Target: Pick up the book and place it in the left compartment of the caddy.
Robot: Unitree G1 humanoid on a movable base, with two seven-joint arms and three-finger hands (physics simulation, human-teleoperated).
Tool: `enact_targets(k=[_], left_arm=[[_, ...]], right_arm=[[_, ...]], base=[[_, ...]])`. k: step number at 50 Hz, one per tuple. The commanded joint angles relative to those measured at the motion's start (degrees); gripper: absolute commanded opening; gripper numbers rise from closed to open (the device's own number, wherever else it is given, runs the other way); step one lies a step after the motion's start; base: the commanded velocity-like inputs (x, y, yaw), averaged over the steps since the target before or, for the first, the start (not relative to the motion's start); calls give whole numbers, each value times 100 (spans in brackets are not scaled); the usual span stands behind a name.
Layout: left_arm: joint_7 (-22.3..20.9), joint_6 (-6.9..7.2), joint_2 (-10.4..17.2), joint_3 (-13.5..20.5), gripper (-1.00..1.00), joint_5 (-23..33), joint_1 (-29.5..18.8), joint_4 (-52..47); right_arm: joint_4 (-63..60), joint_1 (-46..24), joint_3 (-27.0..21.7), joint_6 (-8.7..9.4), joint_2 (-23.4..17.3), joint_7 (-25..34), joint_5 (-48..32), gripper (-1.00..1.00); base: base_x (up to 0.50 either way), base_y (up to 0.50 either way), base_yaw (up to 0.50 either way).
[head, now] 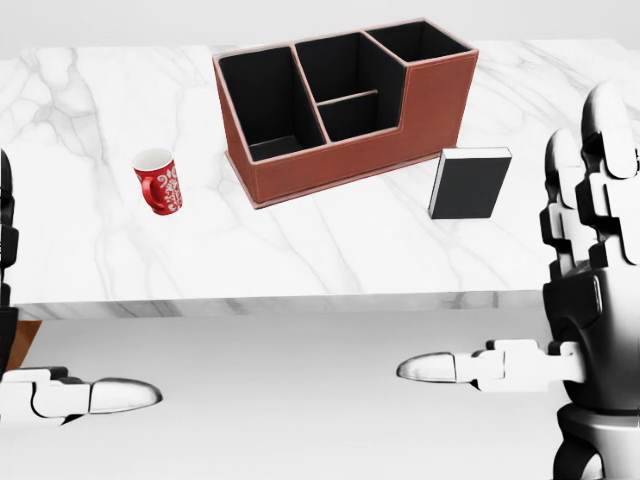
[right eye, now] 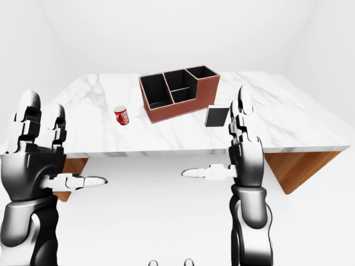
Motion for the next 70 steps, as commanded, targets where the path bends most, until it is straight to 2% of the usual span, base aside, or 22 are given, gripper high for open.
enact_targets(k=[1, 40, 70], left_arm=[[63, 0, 33, 217, 100, -167, -95, -480], [108, 0, 14, 134, 100, -96, -49, -432], [81, 0, -4, 135, 100, -94, -2, -442]], right_arm=[[-580, -54, -158, 0, -36, 60, 81, 100], [-706, 3, -313, 0, -54, 125, 231, 100], [-621, 44, -255, 0, -34, 157, 176, 100]], base=[[0, 0, 0], [13, 0, 0], [16, 0, 0]])
